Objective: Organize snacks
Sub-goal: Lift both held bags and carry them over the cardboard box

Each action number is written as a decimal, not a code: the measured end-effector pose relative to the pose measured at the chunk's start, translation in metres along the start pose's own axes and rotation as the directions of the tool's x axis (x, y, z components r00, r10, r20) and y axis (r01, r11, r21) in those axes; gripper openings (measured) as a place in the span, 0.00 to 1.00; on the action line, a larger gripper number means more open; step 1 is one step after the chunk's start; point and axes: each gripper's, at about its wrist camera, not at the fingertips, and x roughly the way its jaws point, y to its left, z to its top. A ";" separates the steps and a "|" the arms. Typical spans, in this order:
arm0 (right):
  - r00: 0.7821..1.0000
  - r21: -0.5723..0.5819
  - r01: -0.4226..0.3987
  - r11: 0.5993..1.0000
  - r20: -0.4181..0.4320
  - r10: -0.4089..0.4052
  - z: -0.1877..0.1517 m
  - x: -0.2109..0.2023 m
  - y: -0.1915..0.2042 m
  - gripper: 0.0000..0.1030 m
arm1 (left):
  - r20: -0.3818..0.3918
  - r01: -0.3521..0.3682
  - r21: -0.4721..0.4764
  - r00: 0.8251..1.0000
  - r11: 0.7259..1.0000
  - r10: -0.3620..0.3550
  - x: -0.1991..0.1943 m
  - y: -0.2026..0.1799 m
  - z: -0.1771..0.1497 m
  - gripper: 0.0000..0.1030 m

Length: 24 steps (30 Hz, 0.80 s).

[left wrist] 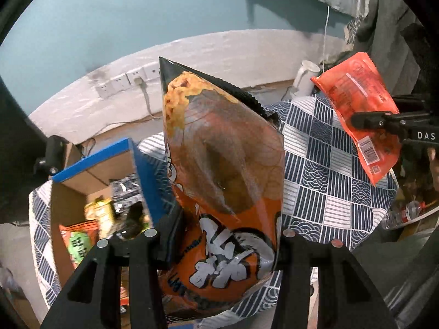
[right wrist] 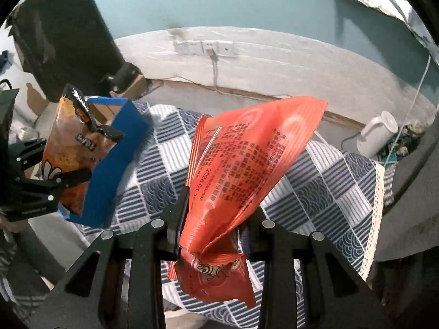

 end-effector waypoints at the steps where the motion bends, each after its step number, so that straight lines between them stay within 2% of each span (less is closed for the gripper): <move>1: 1.000 -0.005 -0.004 1.000 0.002 0.004 0.002 -0.001 0.004 0.30 | 0.008 -0.009 0.001 1.000 1.000 0.009 -0.004 0.003 -0.001 0.46; 11: 0.999 -0.086 -0.050 0.995 0.000 0.050 0.025 0.001 0.057 0.30 | 0.061 -0.042 -0.046 0.997 0.998 0.045 -0.030 0.040 -0.015 0.46; 24: 0.991 -0.179 -0.133 0.975 -0.051 0.126 0.055 0.028 0.131 0.30 | 0.053 -0.098 -0.101 0.993 0.990 0.104 -0.035 0.089 -0.038 0.46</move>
